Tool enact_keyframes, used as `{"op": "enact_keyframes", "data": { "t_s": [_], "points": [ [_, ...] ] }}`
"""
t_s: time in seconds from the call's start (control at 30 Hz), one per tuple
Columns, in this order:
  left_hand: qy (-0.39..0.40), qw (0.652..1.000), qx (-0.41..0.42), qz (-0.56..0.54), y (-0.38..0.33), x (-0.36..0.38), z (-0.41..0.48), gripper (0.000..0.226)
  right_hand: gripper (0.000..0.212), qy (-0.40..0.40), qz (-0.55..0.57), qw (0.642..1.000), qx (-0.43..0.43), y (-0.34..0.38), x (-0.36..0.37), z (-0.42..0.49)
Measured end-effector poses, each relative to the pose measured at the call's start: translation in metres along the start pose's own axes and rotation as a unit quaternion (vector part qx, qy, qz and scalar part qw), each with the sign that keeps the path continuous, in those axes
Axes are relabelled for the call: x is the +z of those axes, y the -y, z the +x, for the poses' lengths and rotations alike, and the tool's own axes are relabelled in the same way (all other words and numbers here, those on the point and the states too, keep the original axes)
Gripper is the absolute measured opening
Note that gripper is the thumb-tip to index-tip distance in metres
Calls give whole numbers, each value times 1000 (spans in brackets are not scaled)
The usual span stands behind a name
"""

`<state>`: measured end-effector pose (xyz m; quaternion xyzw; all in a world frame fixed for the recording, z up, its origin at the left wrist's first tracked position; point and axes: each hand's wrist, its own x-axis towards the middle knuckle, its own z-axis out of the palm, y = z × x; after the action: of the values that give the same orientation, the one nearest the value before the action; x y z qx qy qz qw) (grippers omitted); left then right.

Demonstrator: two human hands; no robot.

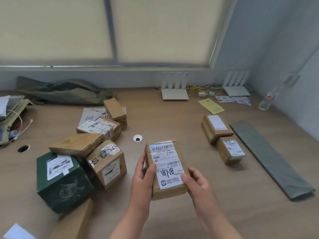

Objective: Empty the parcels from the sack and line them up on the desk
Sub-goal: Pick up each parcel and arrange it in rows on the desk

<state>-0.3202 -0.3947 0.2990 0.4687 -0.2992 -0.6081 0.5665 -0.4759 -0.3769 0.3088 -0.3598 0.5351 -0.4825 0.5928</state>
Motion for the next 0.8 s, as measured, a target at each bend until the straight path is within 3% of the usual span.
{"op": "enact_keyframes", "data": {
  "t_s": [0.13,0.23,0.37,0.63,0.8],
  "points": [
    [-25,997,17,71,17,20,2,65,48,107,-64,992,-32,11,-35,4],
    [-32,997,9,71,32,49,2,66,73,153,-127,979,-30,20,-71,9],
    [-5,997,-3,80,54,98,1,53,85,108,-205,972,-48,29,-125,20],
    [27,984,-39,170,82,159,-1,72,86,91,-234,967,-40,36,-200,35],
    [50,976,-40,210,98,174,8,63,106,46,-257,965,-35,28,-216,38]
  ]
}}
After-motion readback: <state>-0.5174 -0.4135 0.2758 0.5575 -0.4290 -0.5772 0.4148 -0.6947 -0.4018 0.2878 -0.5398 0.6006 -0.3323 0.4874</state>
